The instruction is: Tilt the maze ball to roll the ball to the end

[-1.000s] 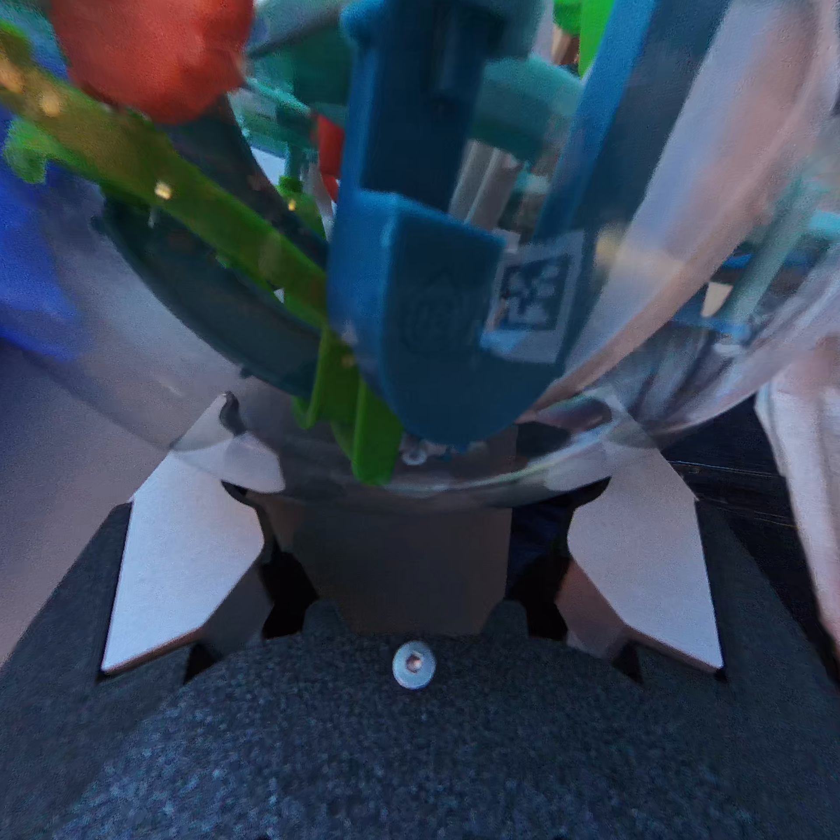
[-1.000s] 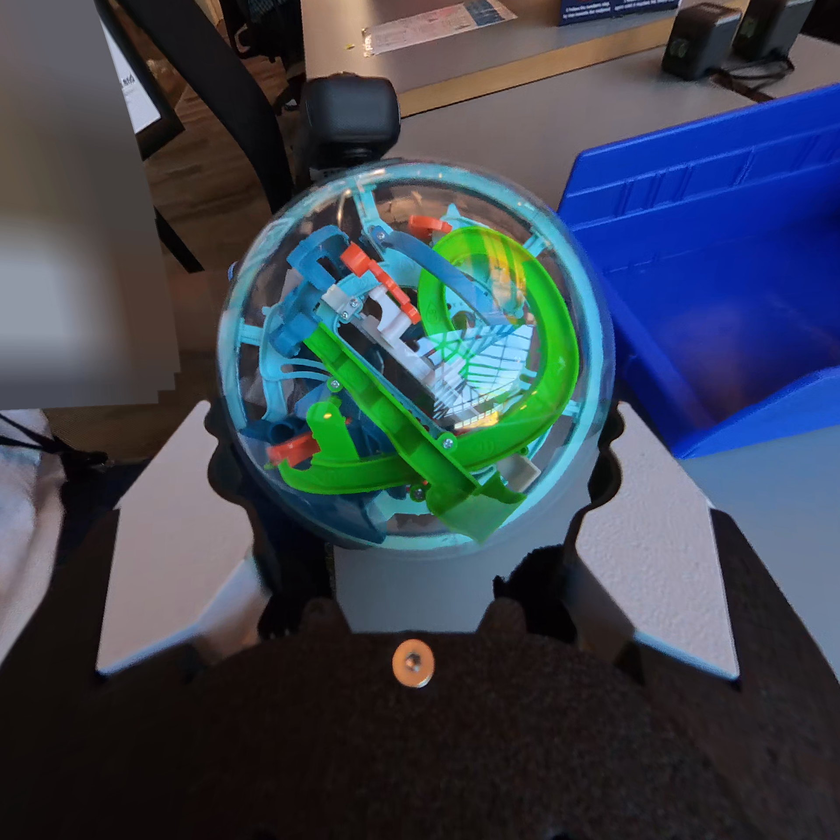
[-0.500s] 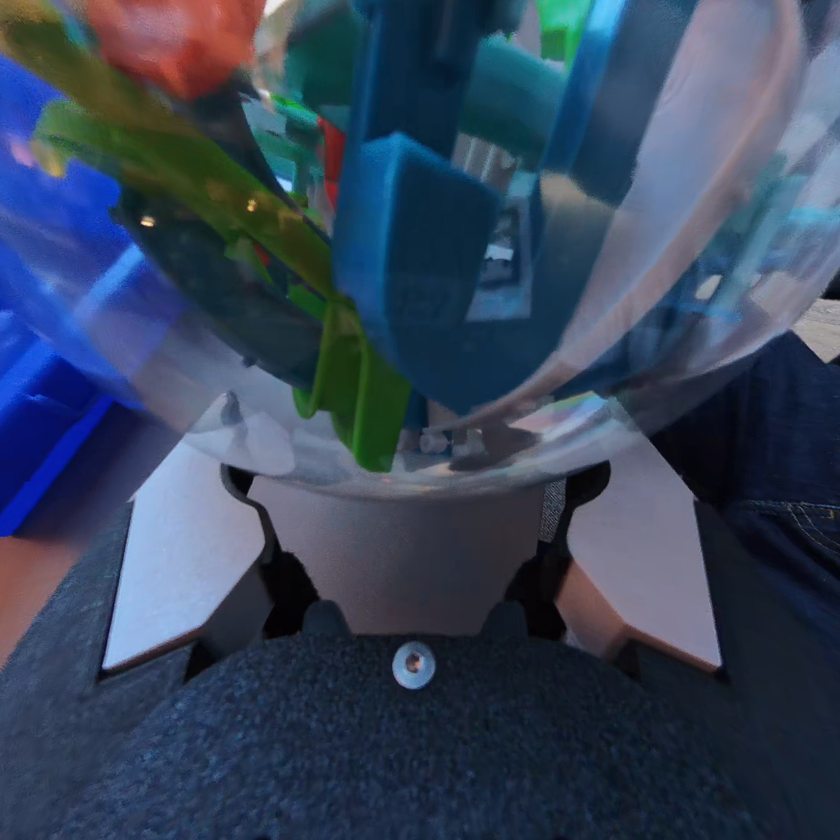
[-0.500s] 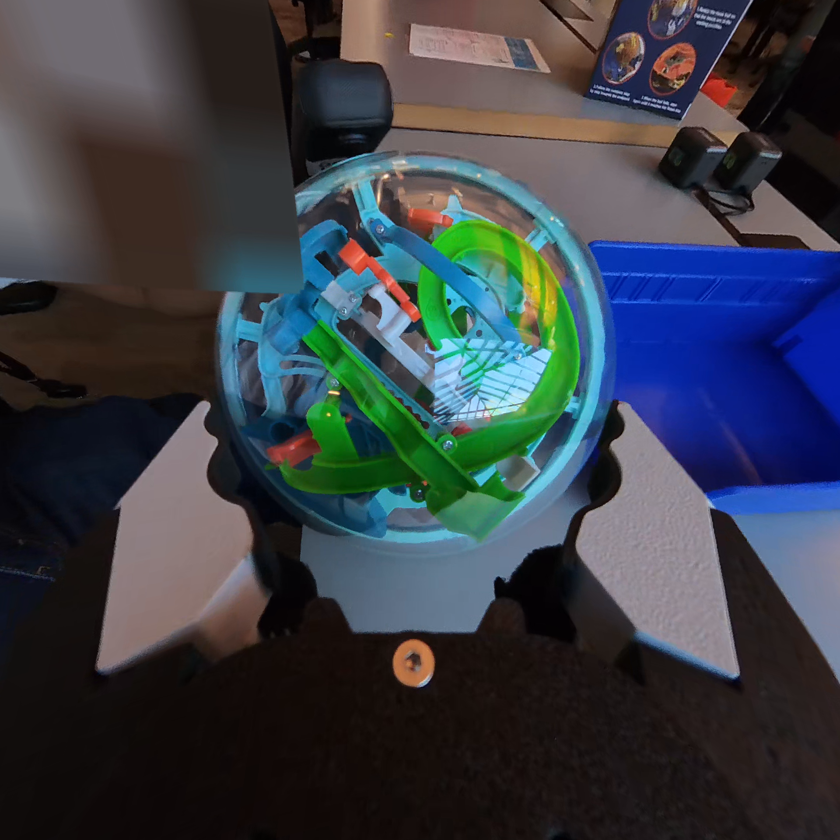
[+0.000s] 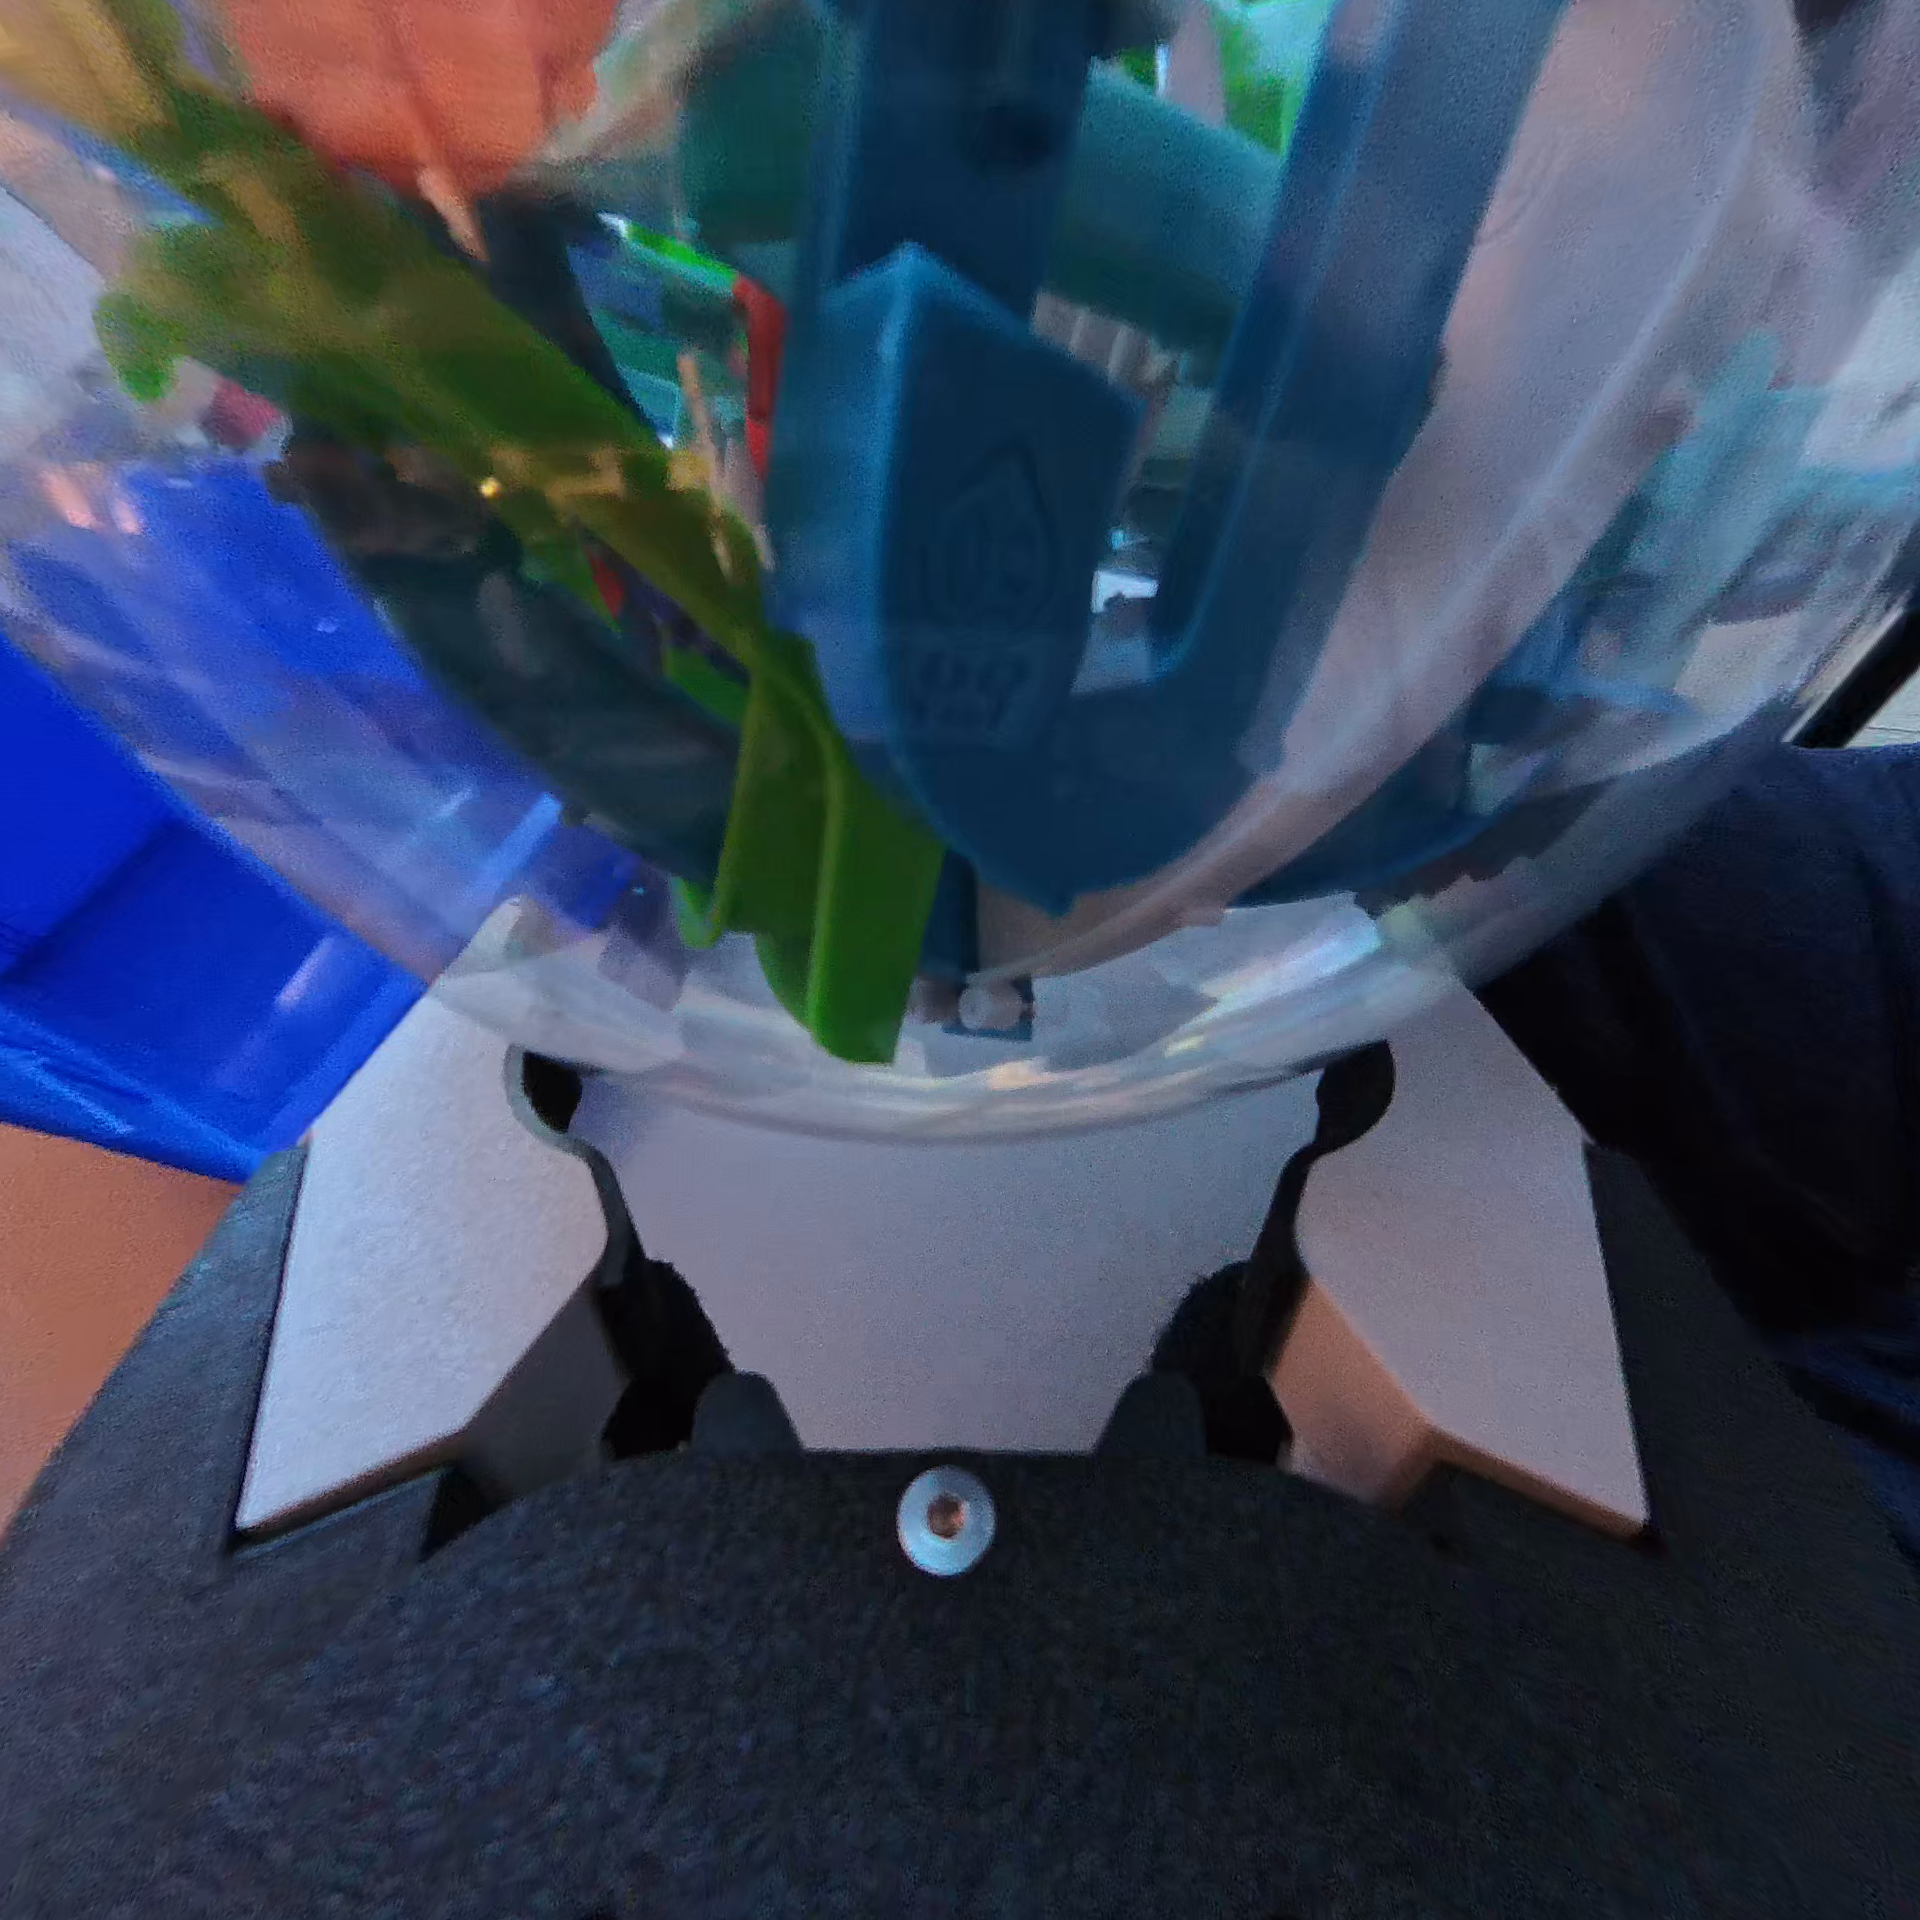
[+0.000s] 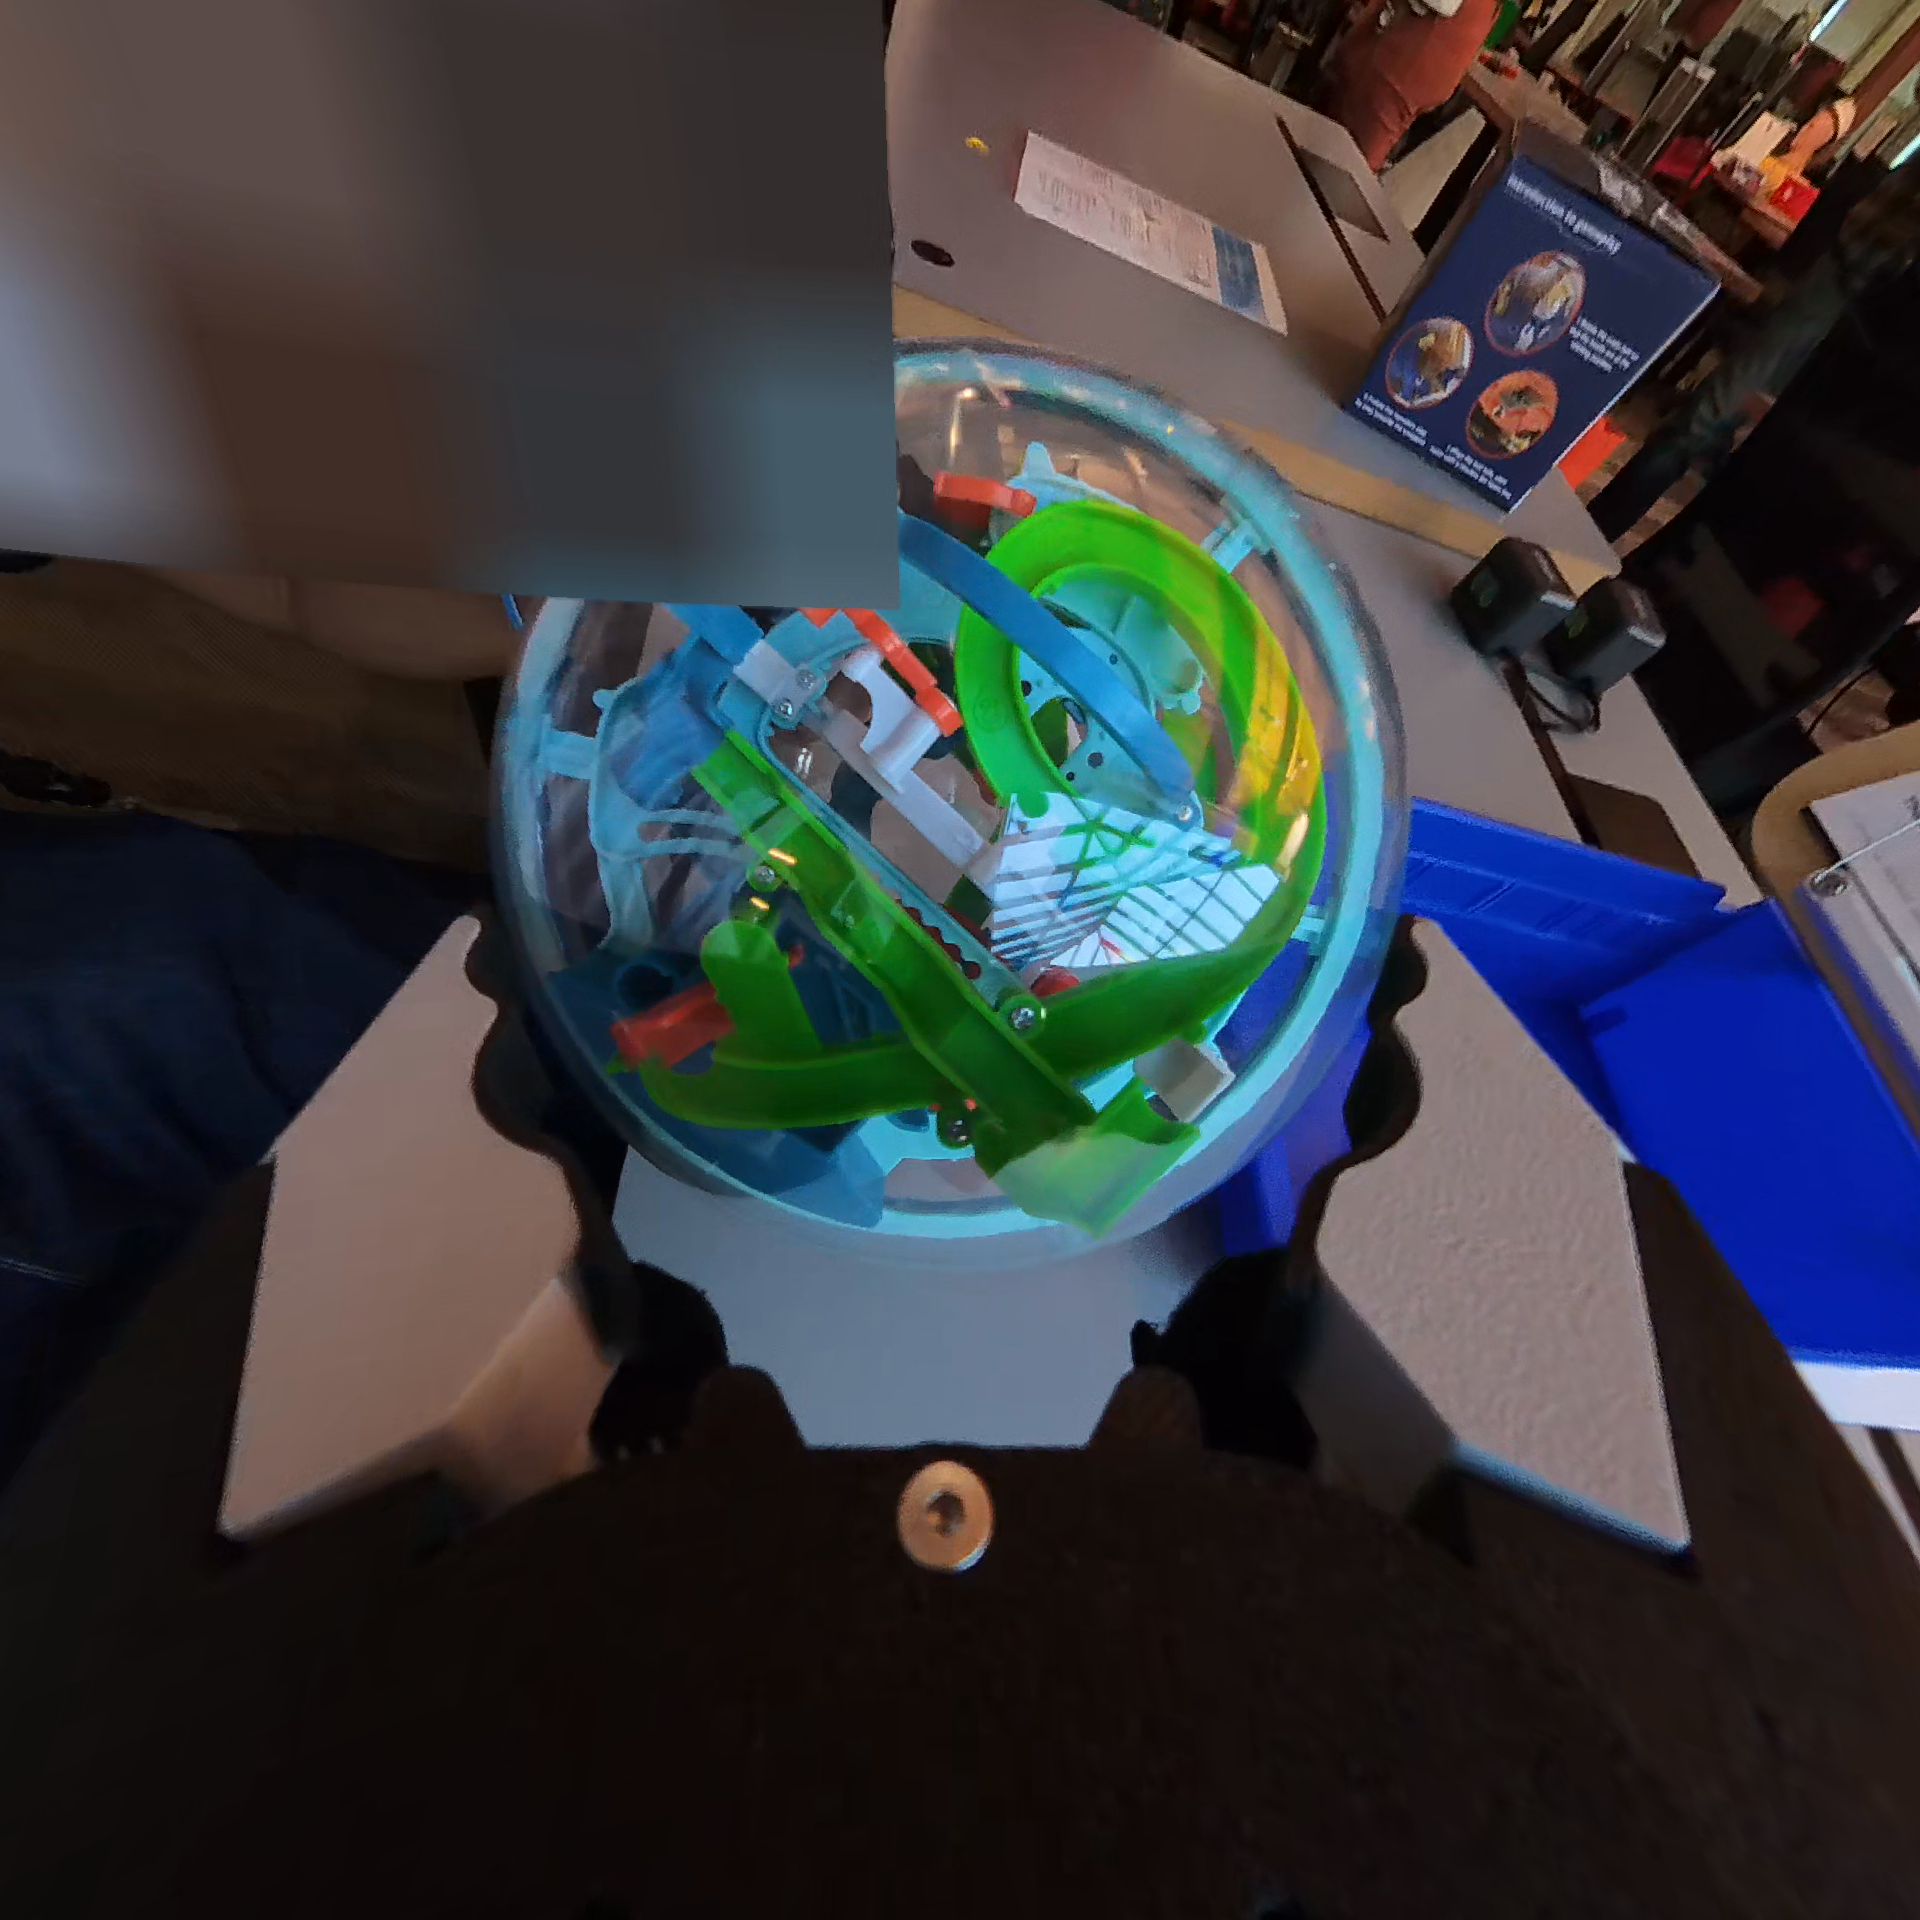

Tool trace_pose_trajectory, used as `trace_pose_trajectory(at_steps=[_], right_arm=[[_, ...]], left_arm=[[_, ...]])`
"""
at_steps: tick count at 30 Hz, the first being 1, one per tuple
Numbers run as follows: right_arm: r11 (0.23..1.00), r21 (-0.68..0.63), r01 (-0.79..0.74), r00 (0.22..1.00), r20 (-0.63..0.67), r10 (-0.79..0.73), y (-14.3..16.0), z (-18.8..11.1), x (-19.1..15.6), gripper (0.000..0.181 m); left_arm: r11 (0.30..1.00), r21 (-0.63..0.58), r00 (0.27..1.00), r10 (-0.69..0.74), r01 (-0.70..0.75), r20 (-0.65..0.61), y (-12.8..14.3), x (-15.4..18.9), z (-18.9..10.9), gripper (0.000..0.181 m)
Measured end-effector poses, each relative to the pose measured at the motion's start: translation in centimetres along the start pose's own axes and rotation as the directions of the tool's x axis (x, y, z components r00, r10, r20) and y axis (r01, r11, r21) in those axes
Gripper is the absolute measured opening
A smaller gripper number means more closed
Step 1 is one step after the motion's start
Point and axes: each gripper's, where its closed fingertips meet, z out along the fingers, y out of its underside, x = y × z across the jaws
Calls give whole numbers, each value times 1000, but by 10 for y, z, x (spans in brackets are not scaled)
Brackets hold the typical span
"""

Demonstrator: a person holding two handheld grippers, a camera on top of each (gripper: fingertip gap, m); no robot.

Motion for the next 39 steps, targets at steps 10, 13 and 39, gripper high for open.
trace_pose_trajectory(at_steps=[10,13,39], right_arm=[[998,13,69,998,-6,-69,-16,-3,-1,154],[996,26,89,996,-11,-89,-17,-3,-1,154],[982,186,44,998,-52,-35,-8,-11,-10,154]], left_arm=[[998,-13,996,57,-56,65,-13,-6,-15,144],[997,-27,993,80,-78,84,-14,-8,-18,144],[989,-101,993,111,-106,42,-10,3,-15,144]])
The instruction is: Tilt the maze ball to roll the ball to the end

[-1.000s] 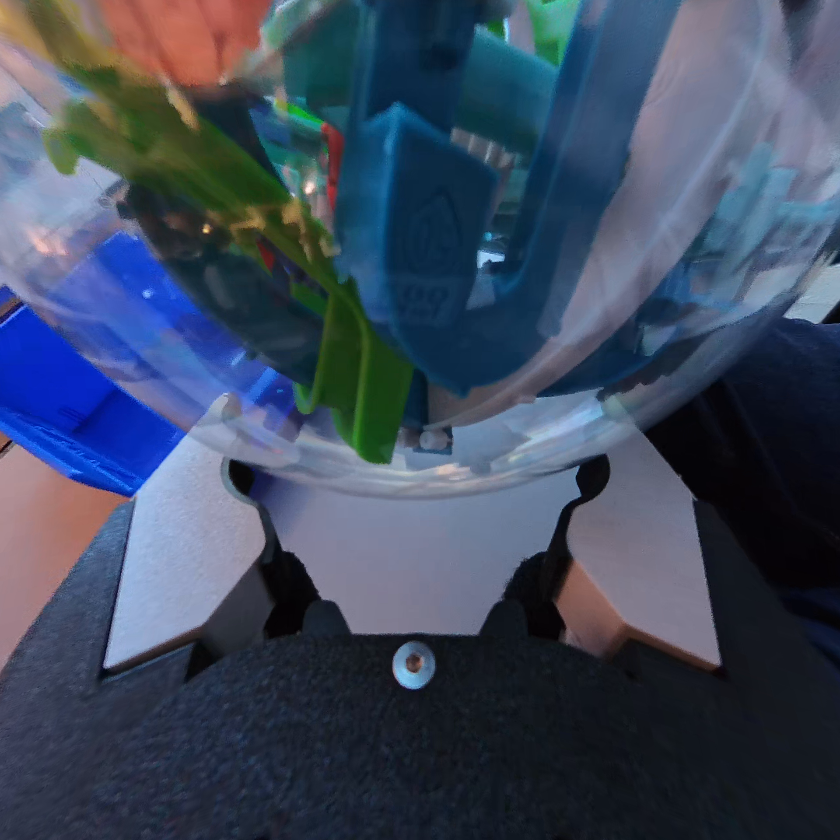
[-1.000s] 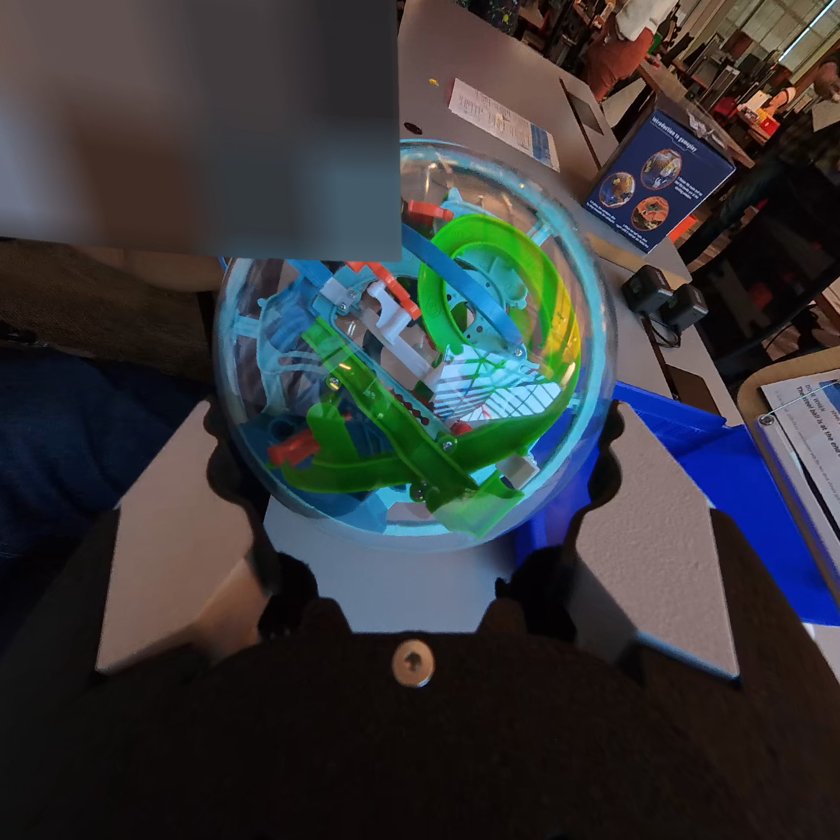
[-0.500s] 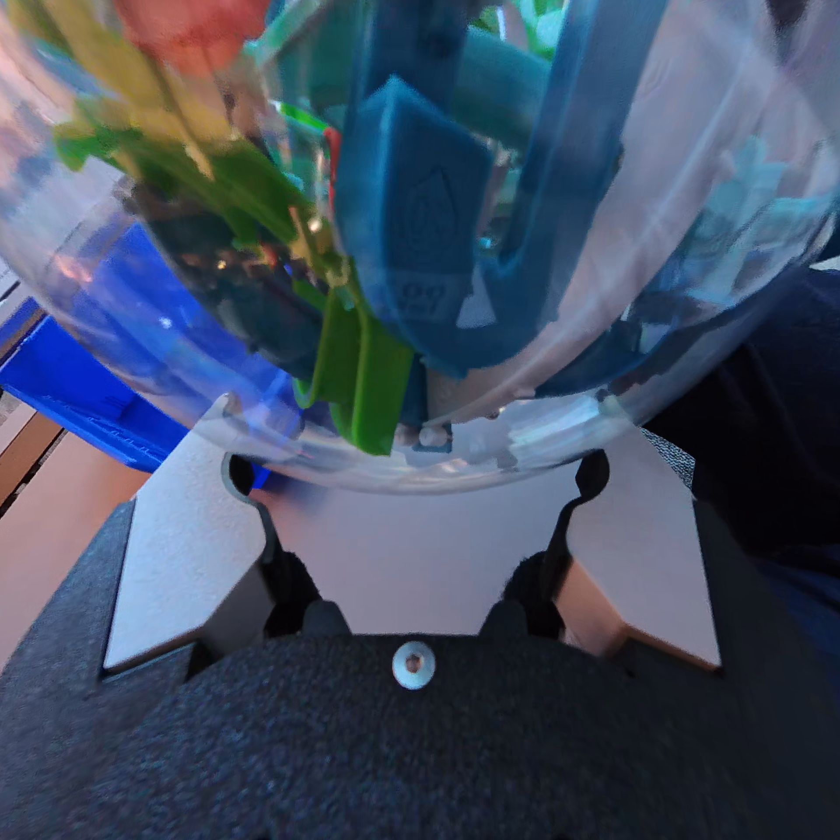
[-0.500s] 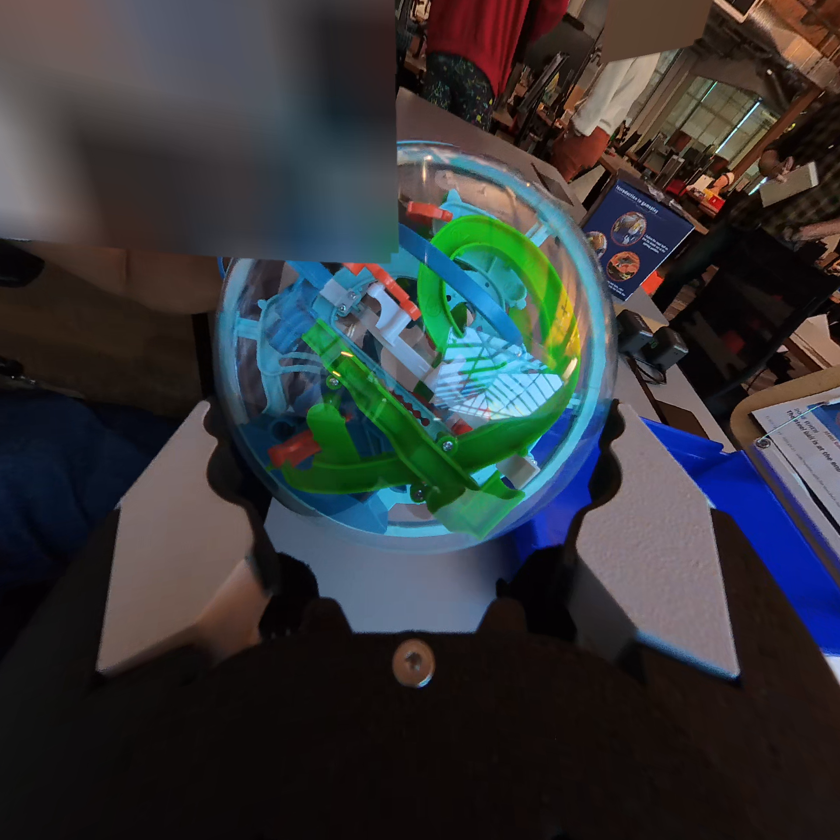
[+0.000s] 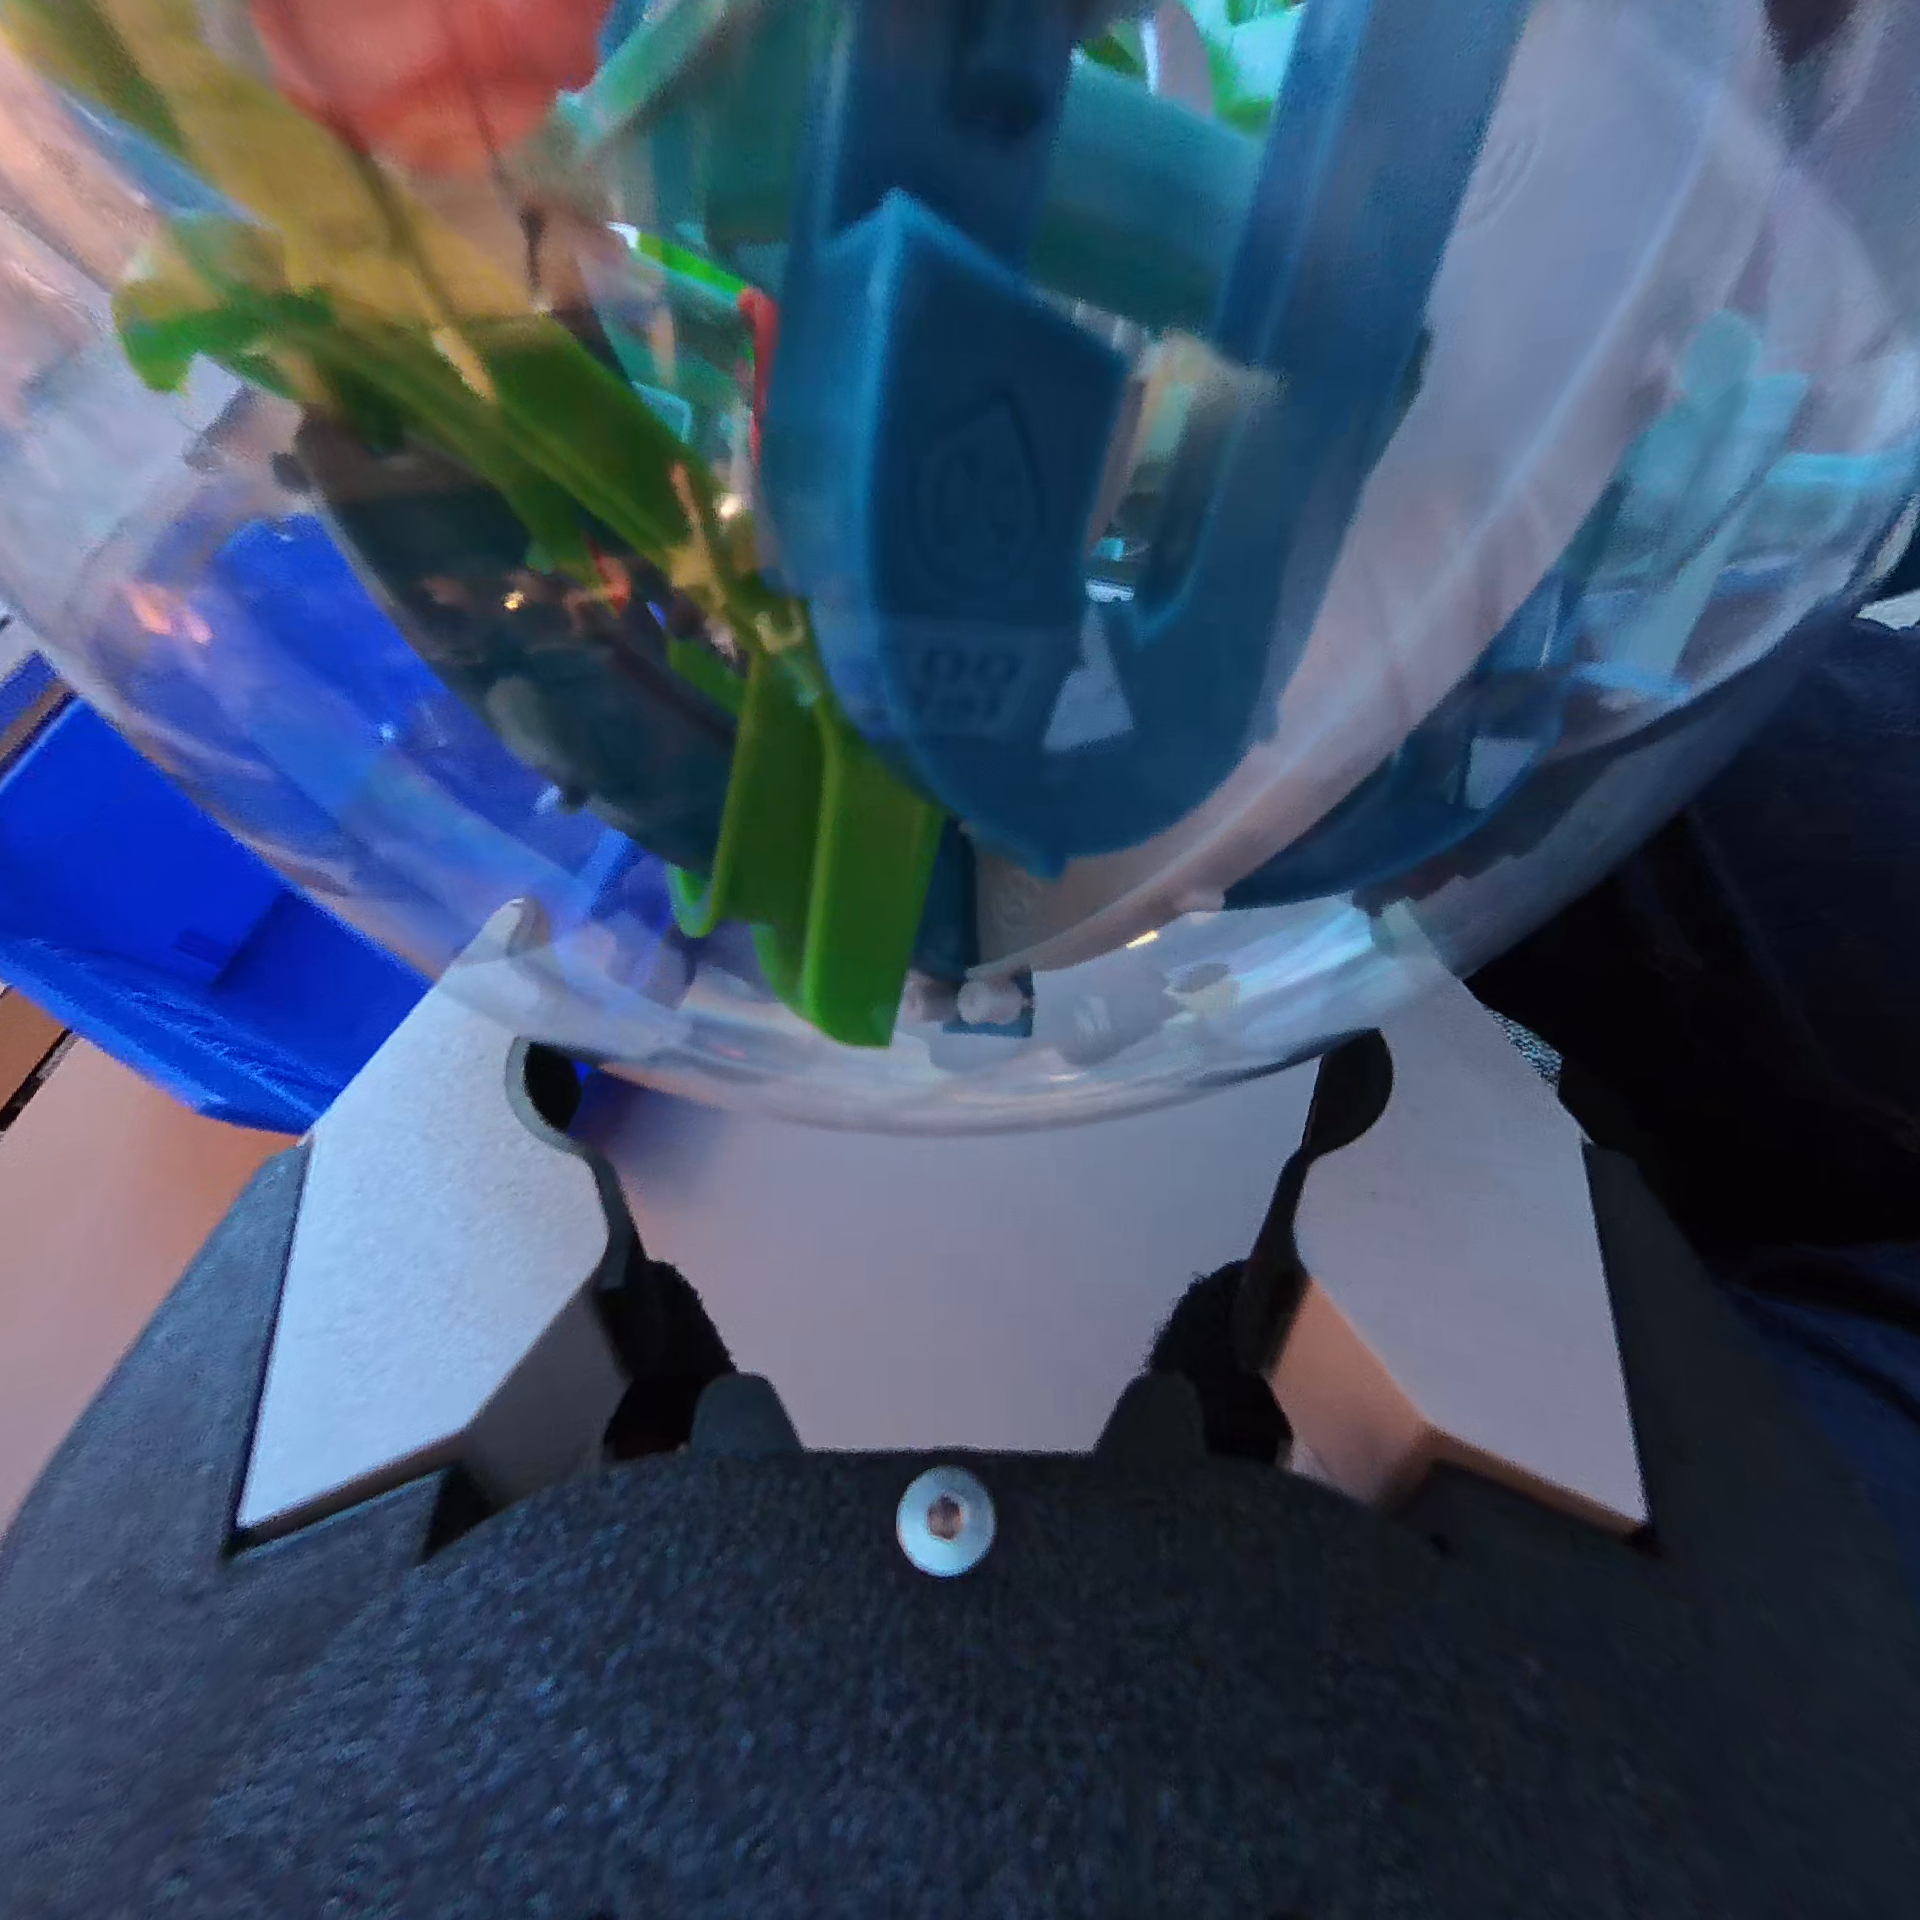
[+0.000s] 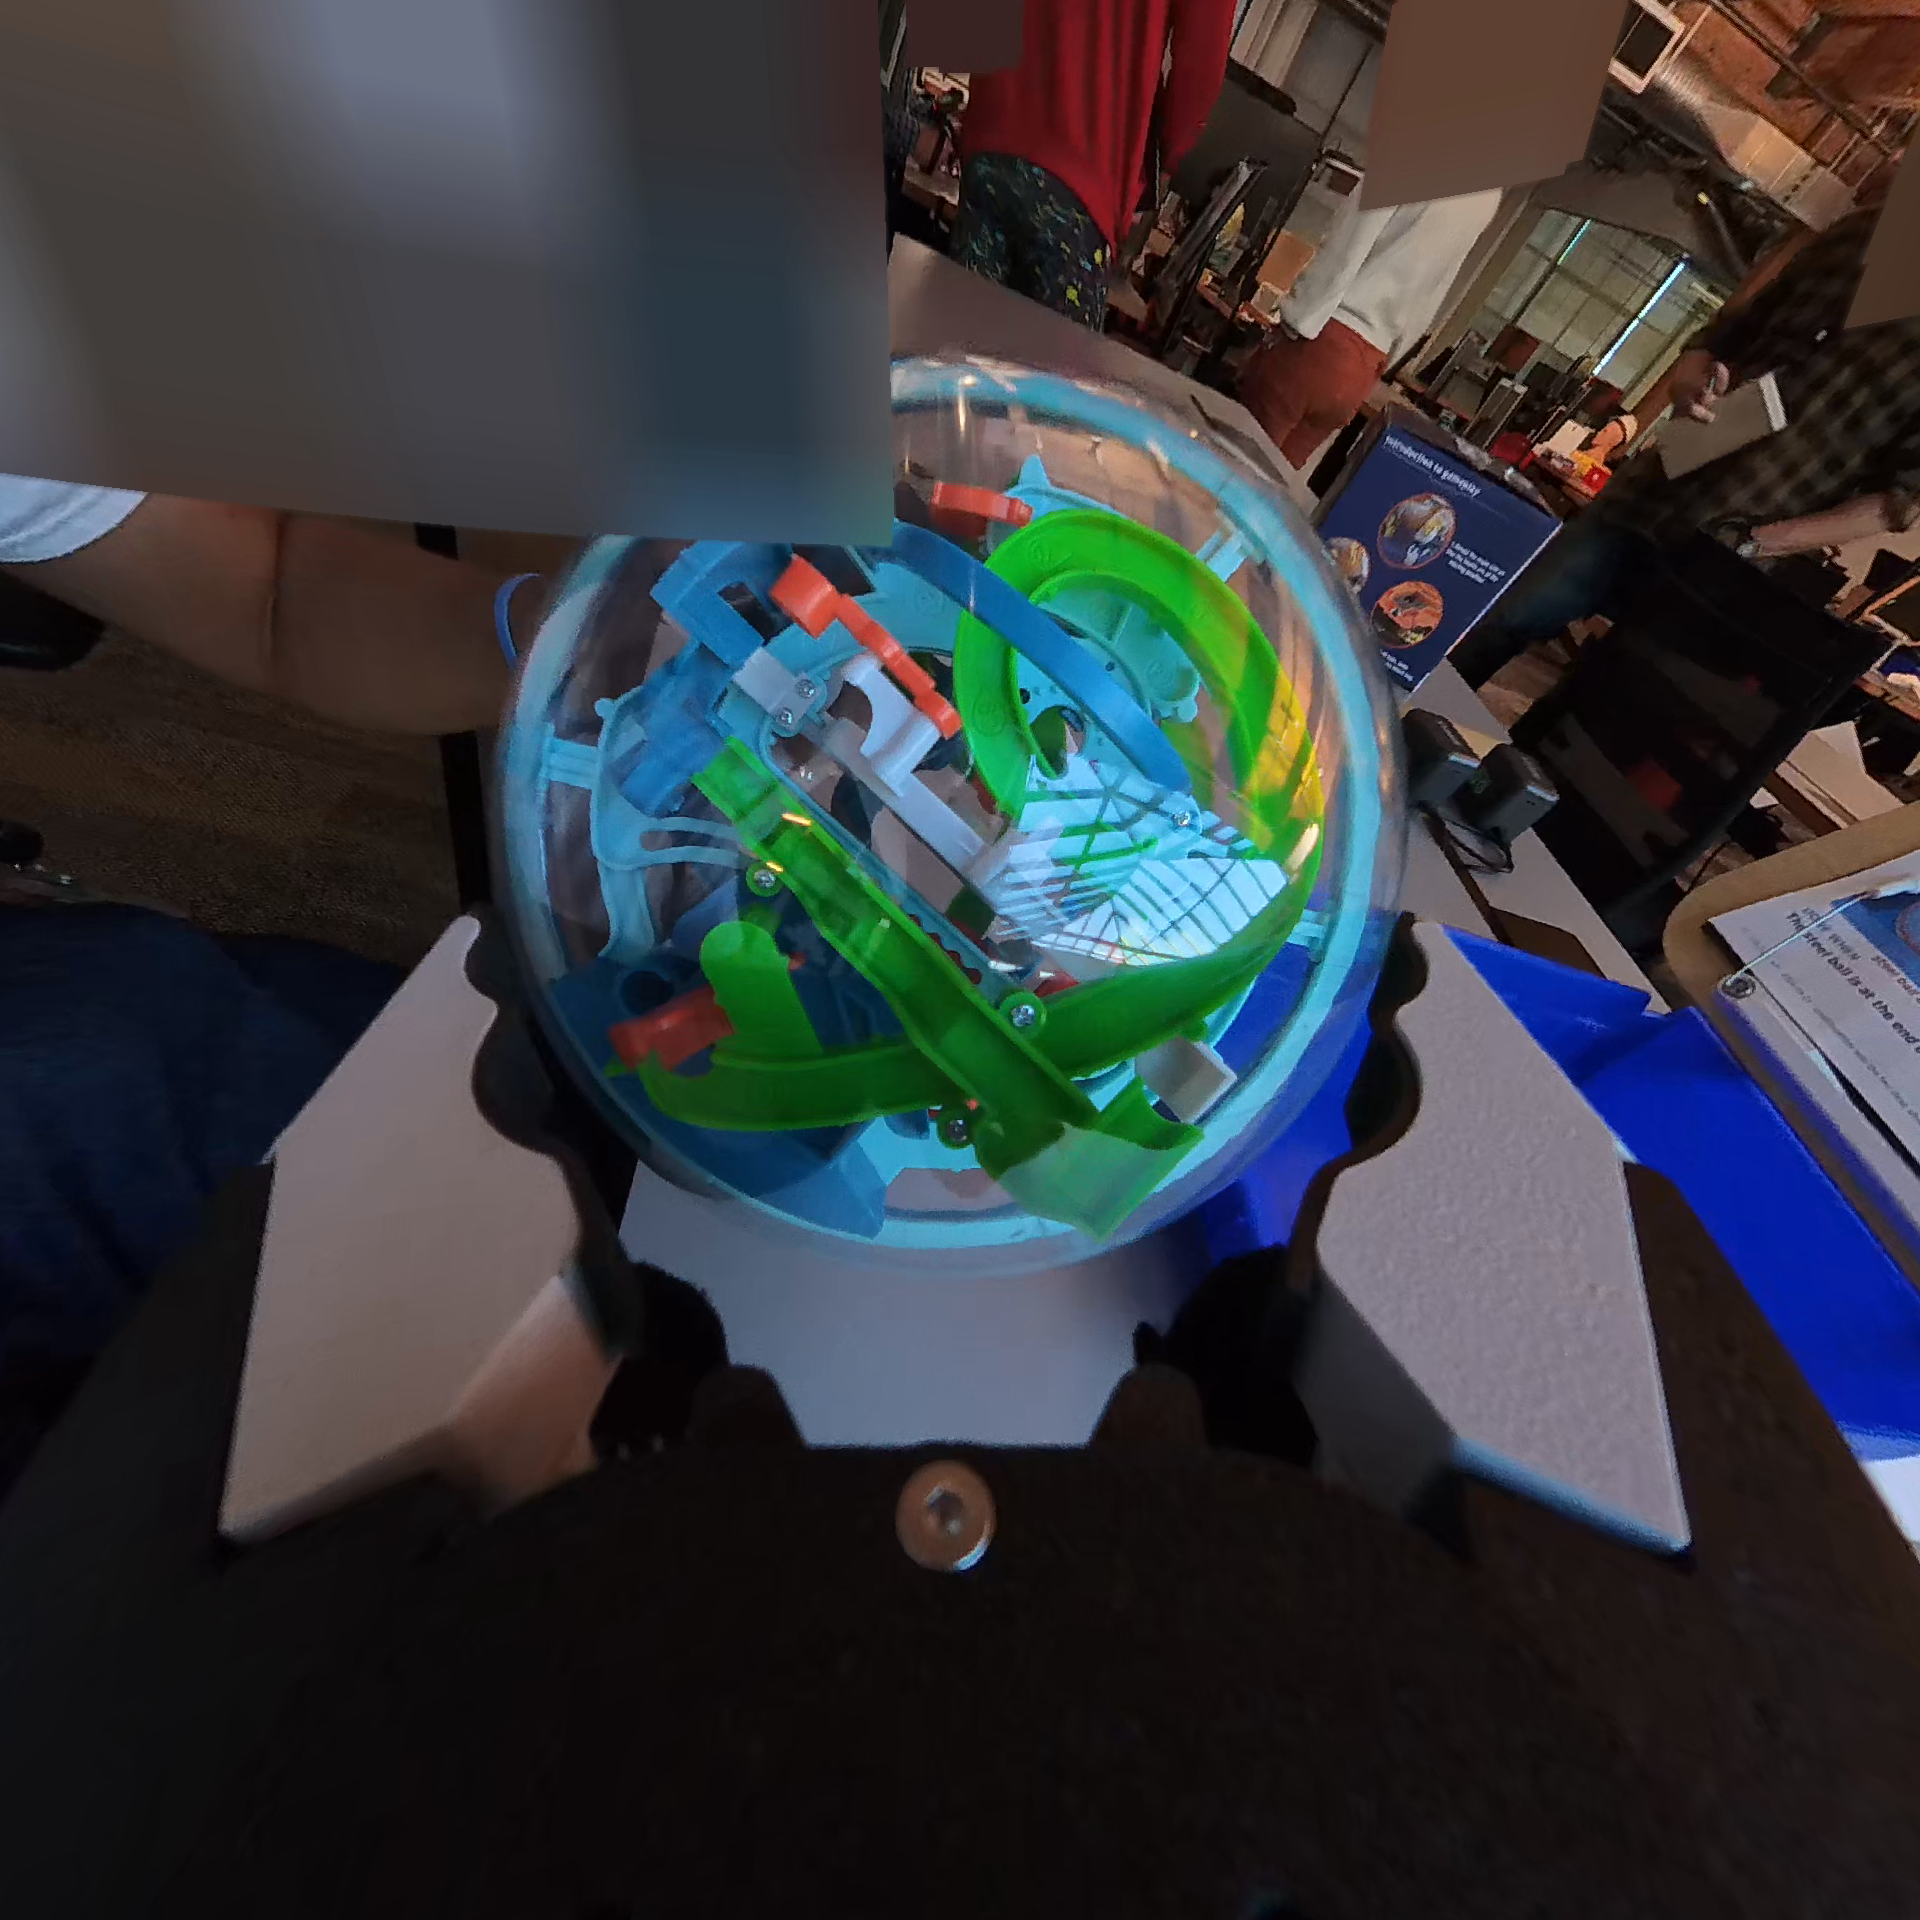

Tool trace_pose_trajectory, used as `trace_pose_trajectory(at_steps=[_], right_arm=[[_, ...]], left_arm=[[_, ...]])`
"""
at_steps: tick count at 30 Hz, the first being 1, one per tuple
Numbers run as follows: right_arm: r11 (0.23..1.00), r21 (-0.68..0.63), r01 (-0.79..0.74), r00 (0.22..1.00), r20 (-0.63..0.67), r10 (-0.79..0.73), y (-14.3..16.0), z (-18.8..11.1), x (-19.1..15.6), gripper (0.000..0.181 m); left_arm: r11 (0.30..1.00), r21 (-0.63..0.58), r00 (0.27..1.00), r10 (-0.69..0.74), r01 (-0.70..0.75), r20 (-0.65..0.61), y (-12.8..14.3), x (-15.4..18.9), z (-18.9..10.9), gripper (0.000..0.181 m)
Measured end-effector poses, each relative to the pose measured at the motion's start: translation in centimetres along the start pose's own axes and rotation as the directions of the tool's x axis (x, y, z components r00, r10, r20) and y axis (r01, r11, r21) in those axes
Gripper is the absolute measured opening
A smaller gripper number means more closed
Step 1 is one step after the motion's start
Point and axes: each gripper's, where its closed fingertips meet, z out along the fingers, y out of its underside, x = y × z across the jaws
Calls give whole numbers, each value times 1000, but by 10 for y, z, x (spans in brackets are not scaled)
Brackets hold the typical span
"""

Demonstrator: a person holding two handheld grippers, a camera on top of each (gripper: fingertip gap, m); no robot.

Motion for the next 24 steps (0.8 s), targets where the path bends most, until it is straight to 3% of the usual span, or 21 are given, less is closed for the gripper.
trace_pose_trajectory(at_steps=[11,18,24], right_arm=[[991,-9,-136,990,-44,135,51,4,-11,154],[984,-2,-177,982,-64,177,65,4,-12,154],[981,6,-195,978,-70,195,66,4,-13,154]], left_arm=[[997,-13,987,-75,74,-139,40,22,38,144],[993,-87,981,-92,78,-171,54,26,46,143],[993,-81,980,-96,83,-172,53,27,46,142]])
